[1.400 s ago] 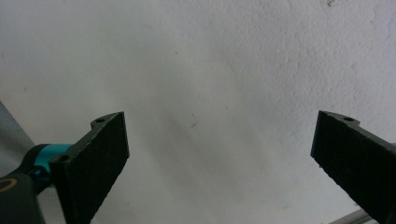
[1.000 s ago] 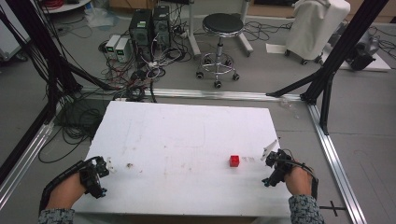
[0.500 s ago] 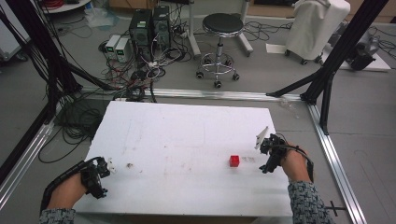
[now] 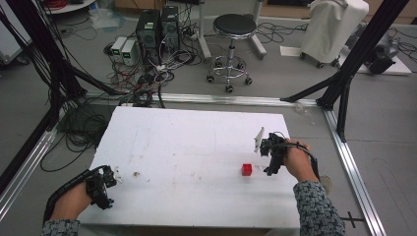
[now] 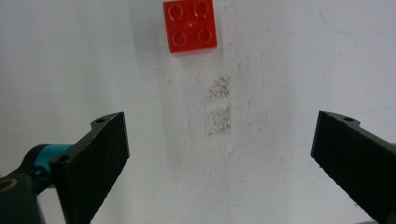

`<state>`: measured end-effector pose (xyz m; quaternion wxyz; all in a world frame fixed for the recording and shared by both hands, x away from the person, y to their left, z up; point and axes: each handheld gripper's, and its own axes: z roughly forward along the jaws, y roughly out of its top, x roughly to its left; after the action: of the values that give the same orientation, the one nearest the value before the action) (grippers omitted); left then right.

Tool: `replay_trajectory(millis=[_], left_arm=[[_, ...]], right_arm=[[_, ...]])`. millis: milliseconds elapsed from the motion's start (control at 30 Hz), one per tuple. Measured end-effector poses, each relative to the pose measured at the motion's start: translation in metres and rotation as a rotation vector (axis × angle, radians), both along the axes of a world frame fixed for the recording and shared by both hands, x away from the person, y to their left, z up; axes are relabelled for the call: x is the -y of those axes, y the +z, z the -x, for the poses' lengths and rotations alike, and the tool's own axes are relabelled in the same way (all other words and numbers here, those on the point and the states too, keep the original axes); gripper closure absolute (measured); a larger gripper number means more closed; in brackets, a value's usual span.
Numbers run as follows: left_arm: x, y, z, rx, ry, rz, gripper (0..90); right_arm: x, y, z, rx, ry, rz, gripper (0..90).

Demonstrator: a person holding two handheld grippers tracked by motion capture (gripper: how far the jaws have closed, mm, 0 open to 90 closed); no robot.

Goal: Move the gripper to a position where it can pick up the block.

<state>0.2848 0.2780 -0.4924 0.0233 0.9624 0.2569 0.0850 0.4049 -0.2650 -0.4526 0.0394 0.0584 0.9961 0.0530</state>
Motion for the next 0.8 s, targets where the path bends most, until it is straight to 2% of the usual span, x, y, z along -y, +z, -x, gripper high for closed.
replay_trajectory(millis=[233,267,500,800], left_arm=[[-0.001,0.0,0.0,0.002,0.001,0.001,21.4],[-0.001,0.0,0.0,0.003,0.002,0.0,21.5],[0.0,0.0,0.0,0.003,0.002,0.0,21.5],[0.0,-0.001,0.0,0.006,0.001,0.0,21.5]], right_arm=[[-0.017,-0.009,-0.003,-0.026,0.033,0.015,3.5],[-0.023,-0.014,-0.004,-0.033,0.052,0.021,3.4],[-0.043,-0.028,-0.007,-0.045,0.077,0.037,3.4],[-0.053,-0.048,-0.011,-0.071,0.093,0.067,3.4]])
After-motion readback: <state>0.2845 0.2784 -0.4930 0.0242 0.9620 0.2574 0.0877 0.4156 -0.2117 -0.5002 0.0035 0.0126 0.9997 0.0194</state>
